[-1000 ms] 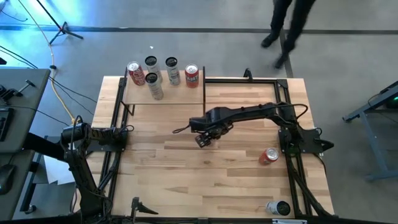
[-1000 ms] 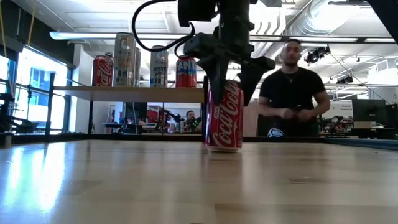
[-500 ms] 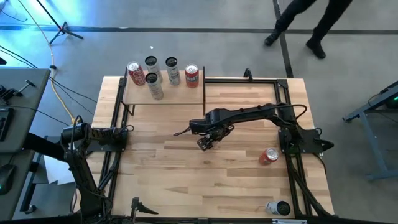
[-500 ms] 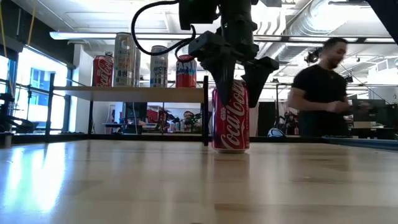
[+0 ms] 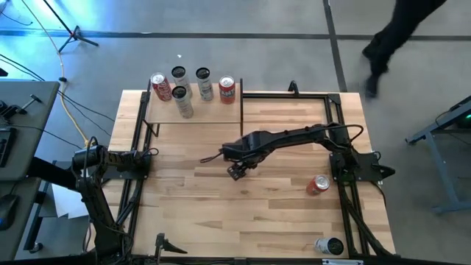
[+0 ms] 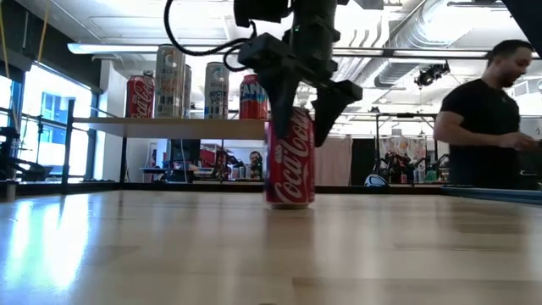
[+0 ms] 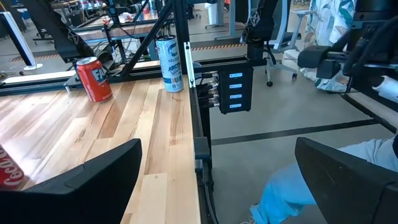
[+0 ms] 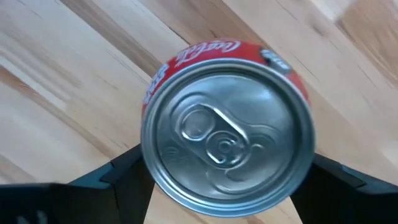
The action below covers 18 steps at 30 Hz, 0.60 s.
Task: Place canned beverage on shelf
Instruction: Put the red soda can on the shelf aligned with the other red soda can
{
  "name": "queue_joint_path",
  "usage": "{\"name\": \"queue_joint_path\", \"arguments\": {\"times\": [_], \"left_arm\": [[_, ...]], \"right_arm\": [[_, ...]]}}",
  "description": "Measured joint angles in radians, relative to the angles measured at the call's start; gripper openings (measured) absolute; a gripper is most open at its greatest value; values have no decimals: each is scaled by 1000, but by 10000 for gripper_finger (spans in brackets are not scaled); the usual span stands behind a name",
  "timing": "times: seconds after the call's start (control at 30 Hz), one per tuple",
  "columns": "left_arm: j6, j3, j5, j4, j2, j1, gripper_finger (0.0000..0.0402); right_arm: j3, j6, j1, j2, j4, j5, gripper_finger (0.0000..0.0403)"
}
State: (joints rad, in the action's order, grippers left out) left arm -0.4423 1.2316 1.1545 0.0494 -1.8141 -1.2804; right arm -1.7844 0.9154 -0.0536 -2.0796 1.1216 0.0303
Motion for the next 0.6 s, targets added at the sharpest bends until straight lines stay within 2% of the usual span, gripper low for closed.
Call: {"name": "queue_joint_path", "arguments": {"times": [0.2,0.6], "left_arm": [[0,0,0,0,0,0,399],[0,0,0,0,0,0,399]], "right_arm": [[0,0,0,1,-100,0,303],[-2,-38,1,2,-175,-4,303]]}}
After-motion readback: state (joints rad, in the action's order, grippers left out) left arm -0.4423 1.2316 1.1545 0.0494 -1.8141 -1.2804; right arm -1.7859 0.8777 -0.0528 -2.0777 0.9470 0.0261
